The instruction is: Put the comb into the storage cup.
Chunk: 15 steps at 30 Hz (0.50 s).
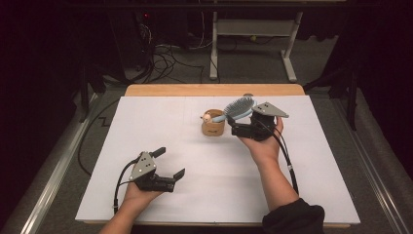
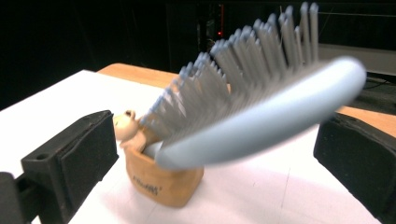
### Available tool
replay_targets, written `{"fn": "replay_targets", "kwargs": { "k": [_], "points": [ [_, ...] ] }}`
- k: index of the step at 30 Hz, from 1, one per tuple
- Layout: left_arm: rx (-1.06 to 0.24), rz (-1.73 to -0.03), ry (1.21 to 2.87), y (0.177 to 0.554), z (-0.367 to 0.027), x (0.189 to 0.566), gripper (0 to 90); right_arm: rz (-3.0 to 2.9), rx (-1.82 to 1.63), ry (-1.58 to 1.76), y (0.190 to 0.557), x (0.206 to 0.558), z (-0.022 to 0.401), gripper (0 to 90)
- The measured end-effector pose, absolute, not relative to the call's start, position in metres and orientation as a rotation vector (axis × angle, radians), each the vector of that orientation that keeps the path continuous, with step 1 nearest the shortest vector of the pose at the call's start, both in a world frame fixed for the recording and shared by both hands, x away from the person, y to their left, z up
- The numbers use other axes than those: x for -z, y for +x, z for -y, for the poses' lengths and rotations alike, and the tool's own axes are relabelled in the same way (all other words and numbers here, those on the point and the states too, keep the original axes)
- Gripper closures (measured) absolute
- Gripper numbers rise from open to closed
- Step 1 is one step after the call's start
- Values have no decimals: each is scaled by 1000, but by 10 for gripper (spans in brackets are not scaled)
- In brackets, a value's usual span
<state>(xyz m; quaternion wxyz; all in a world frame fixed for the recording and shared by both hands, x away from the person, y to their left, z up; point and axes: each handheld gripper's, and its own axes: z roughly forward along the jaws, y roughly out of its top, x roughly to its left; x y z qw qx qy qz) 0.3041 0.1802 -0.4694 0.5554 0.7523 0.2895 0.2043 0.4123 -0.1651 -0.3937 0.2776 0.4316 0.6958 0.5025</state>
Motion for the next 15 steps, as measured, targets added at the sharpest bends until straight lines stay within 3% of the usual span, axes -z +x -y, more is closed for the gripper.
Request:
{"fn": "replay_targets", "kwargs": {
  "k": [15],
  "points": [
    [-481,-705,1775,307,-185,470,9,-1945,-1305,1132,381,430,178,2]
  ]
}}
